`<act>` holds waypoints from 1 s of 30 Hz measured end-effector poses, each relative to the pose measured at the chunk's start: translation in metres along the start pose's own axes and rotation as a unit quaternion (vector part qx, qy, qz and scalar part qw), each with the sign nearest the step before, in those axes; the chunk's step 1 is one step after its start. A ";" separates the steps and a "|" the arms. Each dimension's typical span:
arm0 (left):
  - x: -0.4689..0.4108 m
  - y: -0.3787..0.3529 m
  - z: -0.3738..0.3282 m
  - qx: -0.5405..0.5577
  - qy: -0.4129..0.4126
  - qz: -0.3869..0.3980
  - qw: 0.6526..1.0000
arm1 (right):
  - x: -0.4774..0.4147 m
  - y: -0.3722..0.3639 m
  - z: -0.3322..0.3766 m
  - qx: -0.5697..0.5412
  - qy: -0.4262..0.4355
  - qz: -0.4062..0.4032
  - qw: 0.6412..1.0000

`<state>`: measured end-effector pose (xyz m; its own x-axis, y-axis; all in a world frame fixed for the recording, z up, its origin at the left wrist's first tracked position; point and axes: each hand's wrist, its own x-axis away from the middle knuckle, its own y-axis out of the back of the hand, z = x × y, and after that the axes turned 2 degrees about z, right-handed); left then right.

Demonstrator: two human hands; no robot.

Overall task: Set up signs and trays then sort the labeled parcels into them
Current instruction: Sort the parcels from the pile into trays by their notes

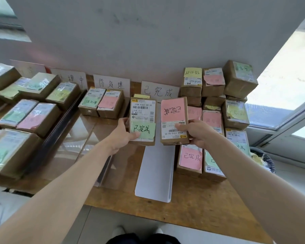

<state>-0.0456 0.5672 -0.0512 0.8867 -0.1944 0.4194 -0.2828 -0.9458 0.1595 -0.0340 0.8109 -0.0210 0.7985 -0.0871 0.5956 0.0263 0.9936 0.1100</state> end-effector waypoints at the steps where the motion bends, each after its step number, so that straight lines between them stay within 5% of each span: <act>1: -0.002 0.004 -0.001 0.003 -0.002 -0.003 1.000 | -0.003 -0.002 0.003 0.003 -0.001 -0.003 1.000; 15: -0.035 0.093 -0.004 -0.006 0.021 -0.008 1.000 | -0.092 -0.067 0.031 -0.014 -0.022 -0.121 0.992; 23: -0.056 0.116 0.006 -0.037 0.019 0.025 0.999 | -0.131 -0.083 0.033 0.021 -0.069 -0.144 0.987; 30: -0.057 0.110 0.015 -0.052 0.038 0.032 0.997 | -0.140 -0.081 0.024 0.112 -0.030 -0.191 0.975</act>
<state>-0.1224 0.4701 -0.0705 0.8365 -0.2300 0.4974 -0.3779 -0.8994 0.2198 -0.1624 0.7407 -0.0942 0.7201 -0.4581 0.5212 0.1775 0.8477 0.4999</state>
